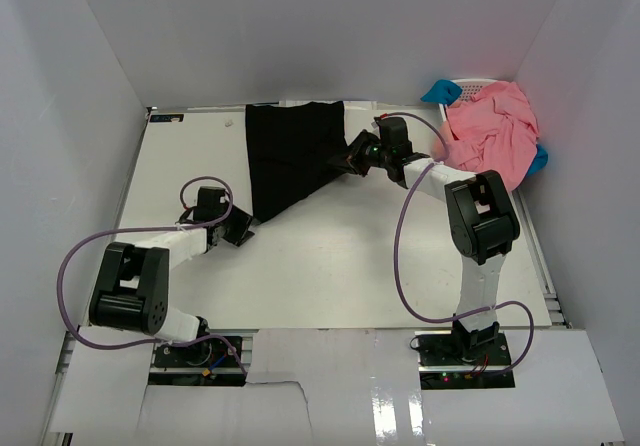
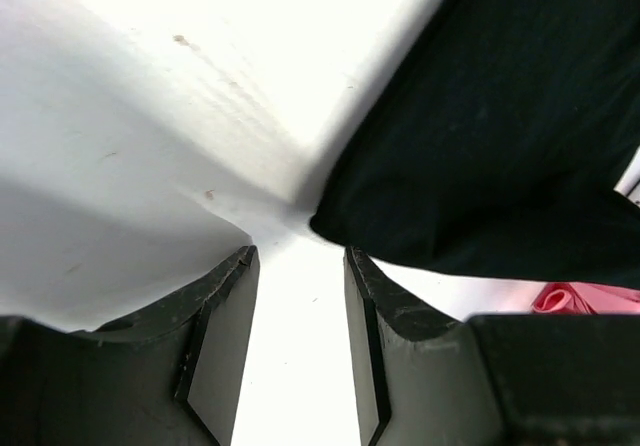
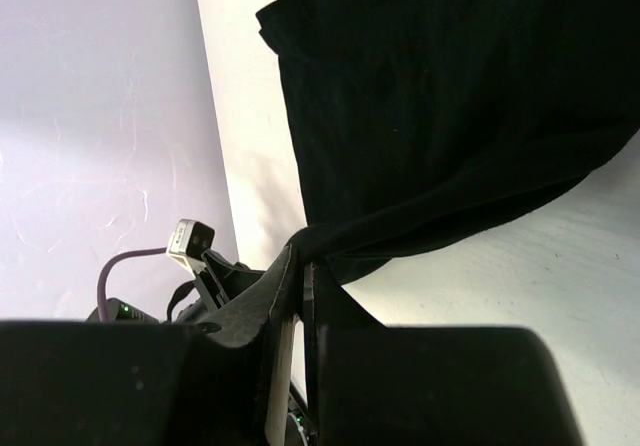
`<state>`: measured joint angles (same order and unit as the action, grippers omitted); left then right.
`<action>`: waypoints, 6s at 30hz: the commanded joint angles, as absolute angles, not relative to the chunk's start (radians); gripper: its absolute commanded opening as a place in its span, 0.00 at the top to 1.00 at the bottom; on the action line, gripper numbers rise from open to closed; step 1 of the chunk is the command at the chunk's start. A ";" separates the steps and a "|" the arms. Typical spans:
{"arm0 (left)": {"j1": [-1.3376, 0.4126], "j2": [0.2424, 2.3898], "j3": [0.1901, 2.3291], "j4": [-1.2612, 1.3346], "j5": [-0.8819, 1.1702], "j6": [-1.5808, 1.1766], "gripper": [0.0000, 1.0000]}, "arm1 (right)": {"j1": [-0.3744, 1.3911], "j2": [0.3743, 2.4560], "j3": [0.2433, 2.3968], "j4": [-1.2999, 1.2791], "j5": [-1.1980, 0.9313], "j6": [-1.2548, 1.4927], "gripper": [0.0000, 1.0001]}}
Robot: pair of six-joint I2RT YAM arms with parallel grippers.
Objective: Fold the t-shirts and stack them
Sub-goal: Grab one side of the 2/3 rectangular tshirt with both arms, then fold the long partially folded tshirt into a neat square
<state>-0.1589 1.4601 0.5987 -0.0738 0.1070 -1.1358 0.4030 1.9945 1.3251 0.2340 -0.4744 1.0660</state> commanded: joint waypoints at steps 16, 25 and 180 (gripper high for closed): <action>-0.140 1.581 0.620 -0.138 0.067 -1.154 0.48 | 0.391 1.963 1.339 0.258 -0.485 1.051 0.92; -0.140 1.647 0.609 -0.068 0.115 -1.150 0.61 | 0.390 1.959 1.341 0.258 -0.486 1.051 0.92; -0.279 2.253 1.900 -0.297 0.452 -0.448 0.51 | 0.333 2.057 1.641 -0.218 -0.132 0.295 0.77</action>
